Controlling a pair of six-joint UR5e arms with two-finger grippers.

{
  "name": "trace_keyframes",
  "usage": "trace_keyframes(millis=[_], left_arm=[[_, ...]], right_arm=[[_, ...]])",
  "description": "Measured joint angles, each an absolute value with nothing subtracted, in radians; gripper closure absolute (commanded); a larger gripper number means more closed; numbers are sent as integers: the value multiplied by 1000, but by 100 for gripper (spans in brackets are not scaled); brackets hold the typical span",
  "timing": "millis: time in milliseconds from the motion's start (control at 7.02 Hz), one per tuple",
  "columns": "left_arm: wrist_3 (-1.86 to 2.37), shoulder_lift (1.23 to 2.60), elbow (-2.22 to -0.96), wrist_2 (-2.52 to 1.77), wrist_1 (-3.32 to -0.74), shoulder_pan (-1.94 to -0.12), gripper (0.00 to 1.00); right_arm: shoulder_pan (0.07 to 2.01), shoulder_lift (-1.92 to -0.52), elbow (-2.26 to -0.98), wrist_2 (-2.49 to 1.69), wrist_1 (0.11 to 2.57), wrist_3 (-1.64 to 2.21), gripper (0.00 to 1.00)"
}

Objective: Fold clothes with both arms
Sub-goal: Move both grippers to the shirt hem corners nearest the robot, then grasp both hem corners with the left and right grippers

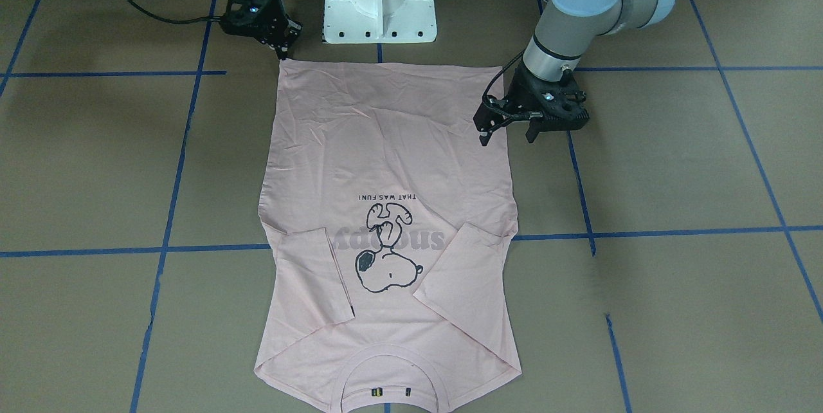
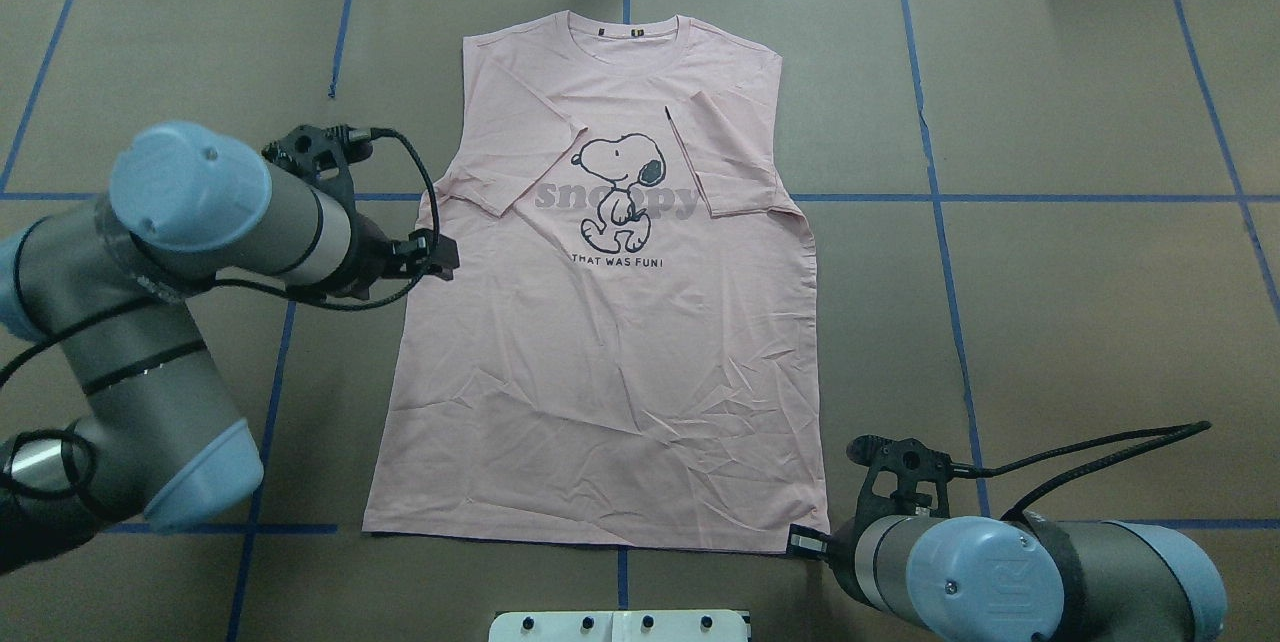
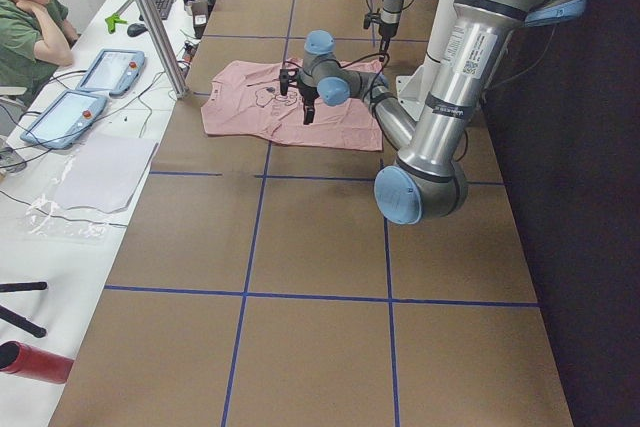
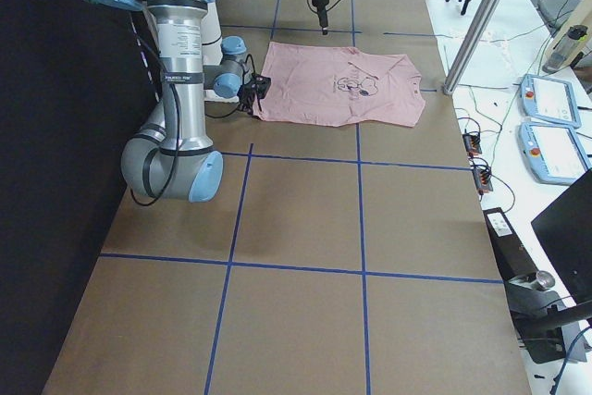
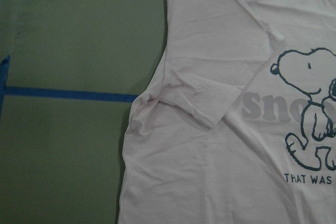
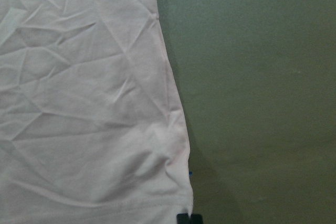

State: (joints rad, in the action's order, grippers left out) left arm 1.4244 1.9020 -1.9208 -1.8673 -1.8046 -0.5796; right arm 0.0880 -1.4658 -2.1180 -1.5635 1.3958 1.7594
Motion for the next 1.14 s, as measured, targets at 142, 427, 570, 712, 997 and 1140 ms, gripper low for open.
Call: trace_keyframes(millis=[142,427,570,712,997,1140], left_arm=[[1539,1839,-1984,-1816,-1802,-490,2],[1717,1768,-2039,-1723,-1792,-345,2],[1771,1753,-2042,-1693,-1785,-295,2],[1805,1738,-2040,-1668,-1783,-258,3],[1826,1714,-2028,-1647,-1782,-231,3],[1828,1705,-2024,-1644,-1782,-227,3]], right_arm=[[92,-1465,-2119,-1563,1396,1758,100],[99,-1464,-2120,-1565,1395,1758,100],[101,-1463,-2120,-1565,1395,1758,100],[102,-1462,-2120,-1566,1395,1758,100],[103,-1461,-2120,-1566,1395,1759,100],[103,-1460,-2120,-1566,1395,1758,100]])
